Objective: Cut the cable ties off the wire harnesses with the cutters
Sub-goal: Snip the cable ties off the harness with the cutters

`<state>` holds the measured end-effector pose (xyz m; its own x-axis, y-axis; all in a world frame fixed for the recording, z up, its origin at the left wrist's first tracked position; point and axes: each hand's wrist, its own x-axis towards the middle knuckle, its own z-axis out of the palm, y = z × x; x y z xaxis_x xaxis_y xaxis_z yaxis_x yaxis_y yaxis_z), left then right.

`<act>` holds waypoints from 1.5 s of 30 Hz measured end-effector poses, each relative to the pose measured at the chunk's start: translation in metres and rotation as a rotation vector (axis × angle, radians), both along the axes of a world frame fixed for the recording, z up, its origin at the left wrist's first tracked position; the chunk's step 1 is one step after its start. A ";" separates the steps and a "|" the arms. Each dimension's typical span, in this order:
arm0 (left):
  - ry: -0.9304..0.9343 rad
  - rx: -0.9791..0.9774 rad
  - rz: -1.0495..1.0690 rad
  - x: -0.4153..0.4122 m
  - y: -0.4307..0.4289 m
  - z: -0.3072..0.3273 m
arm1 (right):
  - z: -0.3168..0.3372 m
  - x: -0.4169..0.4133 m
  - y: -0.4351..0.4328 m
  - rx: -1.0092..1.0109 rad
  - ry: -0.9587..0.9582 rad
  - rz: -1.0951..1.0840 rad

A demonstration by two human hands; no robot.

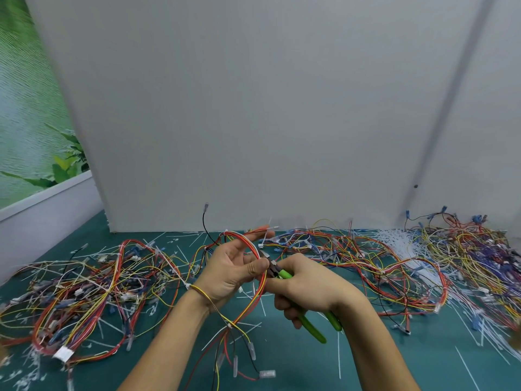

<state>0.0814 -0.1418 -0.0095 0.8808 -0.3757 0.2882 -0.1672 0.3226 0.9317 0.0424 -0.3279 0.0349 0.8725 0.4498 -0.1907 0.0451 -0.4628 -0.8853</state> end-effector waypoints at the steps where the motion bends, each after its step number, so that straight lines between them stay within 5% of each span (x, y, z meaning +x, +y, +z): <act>1: -0.002 -0.001 0.003 -0.001 0.000 0.001 | 0.000 0.000 0.000 -0.001 -0.002 -0.005; 15: 0.020 -0.016 -0.009 -0.001 -0.001 0.001 | -0.005 0.004 0.003 -0.033 -0.078 -0.070; 39: -0.039 -0.288 -0.200 -0.003 0.004 0.000 | 0.005 0.001 0.005 0.308 0.243 -0.026; 45: -0.061 -0.228 -0.257 -0.006 0.001 0.002 | 0.010 0.001 -0.007 0.284 0.216 -0.003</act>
